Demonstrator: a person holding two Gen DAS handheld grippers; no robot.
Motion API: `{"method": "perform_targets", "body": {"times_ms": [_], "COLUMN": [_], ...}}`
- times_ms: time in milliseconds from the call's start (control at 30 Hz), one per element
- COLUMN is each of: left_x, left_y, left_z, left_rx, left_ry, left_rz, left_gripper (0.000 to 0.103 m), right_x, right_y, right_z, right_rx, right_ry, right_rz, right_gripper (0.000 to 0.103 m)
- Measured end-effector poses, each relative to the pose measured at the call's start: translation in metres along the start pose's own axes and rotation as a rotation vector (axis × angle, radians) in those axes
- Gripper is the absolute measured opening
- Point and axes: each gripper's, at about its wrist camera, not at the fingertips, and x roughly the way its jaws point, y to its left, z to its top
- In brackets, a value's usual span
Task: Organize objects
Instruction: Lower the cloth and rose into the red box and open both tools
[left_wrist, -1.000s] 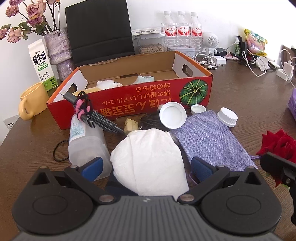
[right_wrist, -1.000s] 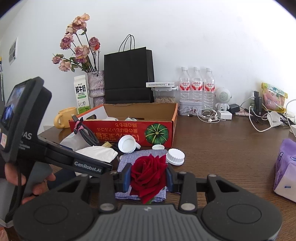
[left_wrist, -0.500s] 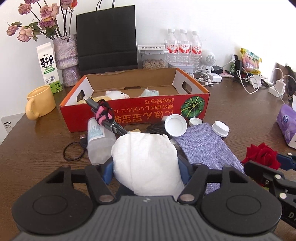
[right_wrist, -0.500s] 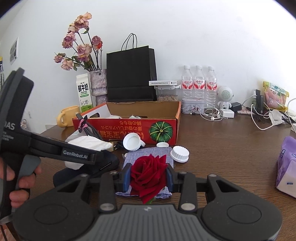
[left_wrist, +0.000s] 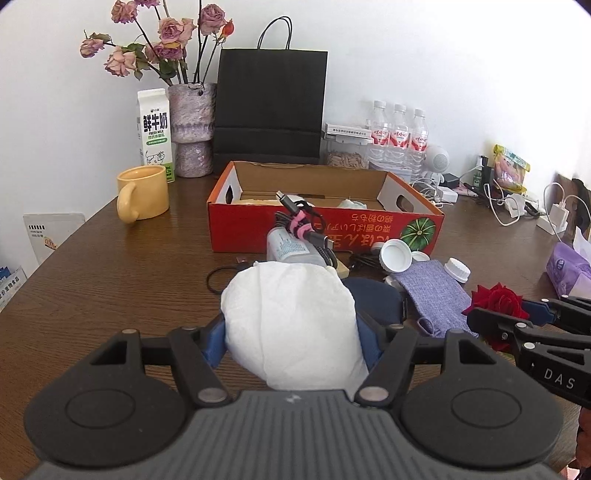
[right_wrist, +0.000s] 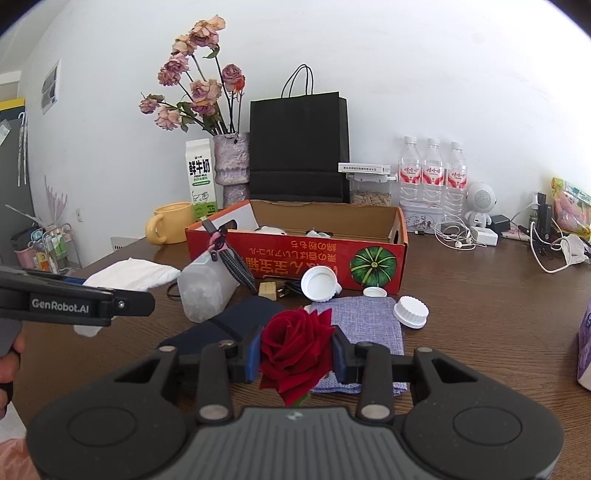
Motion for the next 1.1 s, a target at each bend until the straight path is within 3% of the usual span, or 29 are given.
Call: {"method": "perform_targets", "body": {"times_ms": [367,600,1100], "left_x": [-0.001,0.013,0.101], "left_y": [0.007,0.005,0.001], "left_z": [0.008,0.058,0.132], "left_rx": [0.002,0.03,-0.038], "left_ry": [-0.036,-0.112,-0.118], "left_rz": [-0.002,0.03,0.075], "left_gripper": [0.069,0.07,0.07], "right_x": [0.01,0.032,0.14], "right_y": [0.01,0.004,-0.027], "right_z": [0.013,0.058,0.135], "right_rx": [-0.026,-0.032,0.067], "right_ry": [-0.006,-0.057,-0.074], "right_rz": [0.001,0.001,-0.042], "right_gripper": [0.036,0.036,0.036]}}
